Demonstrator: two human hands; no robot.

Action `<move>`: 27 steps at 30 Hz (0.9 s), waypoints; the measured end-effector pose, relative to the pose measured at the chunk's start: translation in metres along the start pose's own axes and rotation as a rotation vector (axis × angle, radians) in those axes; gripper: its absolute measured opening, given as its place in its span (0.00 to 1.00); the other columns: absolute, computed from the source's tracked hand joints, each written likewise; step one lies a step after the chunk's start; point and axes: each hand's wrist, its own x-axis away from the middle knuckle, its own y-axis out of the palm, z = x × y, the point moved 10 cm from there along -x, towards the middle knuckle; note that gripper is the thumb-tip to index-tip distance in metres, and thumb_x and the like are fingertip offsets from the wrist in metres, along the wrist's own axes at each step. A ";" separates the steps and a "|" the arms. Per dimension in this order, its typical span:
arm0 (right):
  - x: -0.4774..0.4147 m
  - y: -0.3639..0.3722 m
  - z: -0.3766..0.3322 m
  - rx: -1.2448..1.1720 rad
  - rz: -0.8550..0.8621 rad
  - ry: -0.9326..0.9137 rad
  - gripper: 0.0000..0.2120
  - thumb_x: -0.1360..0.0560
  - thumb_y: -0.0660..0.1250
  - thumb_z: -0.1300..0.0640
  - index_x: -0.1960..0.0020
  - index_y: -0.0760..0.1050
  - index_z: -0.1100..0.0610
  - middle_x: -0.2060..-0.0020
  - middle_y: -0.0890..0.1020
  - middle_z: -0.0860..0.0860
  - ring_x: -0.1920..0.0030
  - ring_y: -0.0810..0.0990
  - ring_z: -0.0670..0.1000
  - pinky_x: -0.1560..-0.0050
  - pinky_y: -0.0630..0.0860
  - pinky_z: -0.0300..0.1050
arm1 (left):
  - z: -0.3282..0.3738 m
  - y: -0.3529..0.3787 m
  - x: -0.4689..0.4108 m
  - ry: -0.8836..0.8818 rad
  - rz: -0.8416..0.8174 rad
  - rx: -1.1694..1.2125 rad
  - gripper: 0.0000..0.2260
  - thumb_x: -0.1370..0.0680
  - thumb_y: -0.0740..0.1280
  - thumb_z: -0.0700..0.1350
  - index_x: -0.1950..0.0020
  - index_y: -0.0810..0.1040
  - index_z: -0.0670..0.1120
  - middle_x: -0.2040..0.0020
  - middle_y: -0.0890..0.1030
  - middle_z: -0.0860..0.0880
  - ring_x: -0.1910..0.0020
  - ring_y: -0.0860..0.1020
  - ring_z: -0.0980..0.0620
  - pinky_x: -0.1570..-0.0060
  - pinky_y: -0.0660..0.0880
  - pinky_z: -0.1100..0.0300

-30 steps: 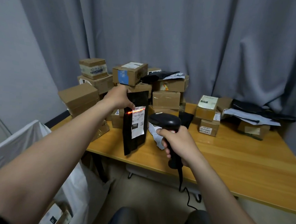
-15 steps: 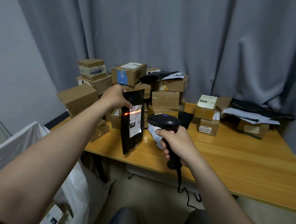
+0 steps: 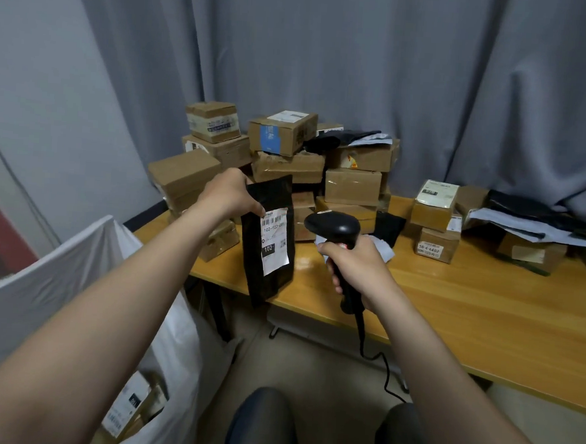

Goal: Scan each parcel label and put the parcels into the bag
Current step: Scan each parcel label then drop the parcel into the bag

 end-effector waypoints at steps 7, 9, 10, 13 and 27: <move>-0.004 0.071 0.009 0.073 -0.103 -0.010 0.06 0.21 0.69 0.56 0.51 0.76 0.58 0.66 0.76 0.56 0.67 0.76 0.56 0.65 0.74 0.50 | -0.082 -0.039 0.060 -0.139 0.067 -0.040 0.19 0.34 0.84 0.51 0.50 0.82 0.45 0.54 0.84 0.48 0.54 0.82 0.46 0.54 0.80 0.50; -0.005 0.091 0.010 0.101 -0.137 -0.008 0.06 0.21 0.70 0.55 0.51 0.76 0.59 0.66 0.76 0.56 0.68 0.77 0.55 0.65 0.75 0.50 | -0.106 -0.050 0.083 -0.175 0.080 -0.072 0.17 0.33 0.83 0.50 0.50 0.82 0.46 0.56 0.84 0.48 0.55 0.81 0.46 0.58 0.76 0.53; -0.005 0.100 0.011 0.118 -0.152 -0.007 0.07 0.21 0.70 0.55 0.52 0.77 0.59 0.67 0.77 0.56 0.69 0.77 0.55 0.65 0.75 0.50 | -0.118 -0.056 0.095 -0.196 0.088 -0.087 0.17 0.33 0.83 0.49 0.51 0.82 0.46 0.56 0.84 0.48 0.55 0.81 0.46 0.59 0.75 0.54; -0.003 0.127 0.010 0.149 -0.194 -0.002 0.07 0.22 0.70 0.55 0.55 0.76 0.57 0.67 0.77 0.56 0.70 0.77 0.55 0.64 0.75 0.50 | -0.158 -0.066 0.126 -0.273 0.089 -0.132 0.15 0.33 0.83 0.49 0.52 0.82 0.46 0.57 0.84 0.47 0.57 0.81 0.47 0.60 0.73 0.54; 0.011 0.190 0.030 0.134 -0.274 0.064 0.05 0.21 0.70 0.56 0.53 0.77 0.57 0.66 0.77 0.54 0.70 0.76 0.51 0.69 0.74 0.46 | -0.355 -0.053 0.180 -0.634 -0.045 -0.227 0.20 0.31 0.80 0.43 0.42 0.80 0.42 0.49 0.82 0.44 0.50 0.80 0.42 0.51 0.77 0.51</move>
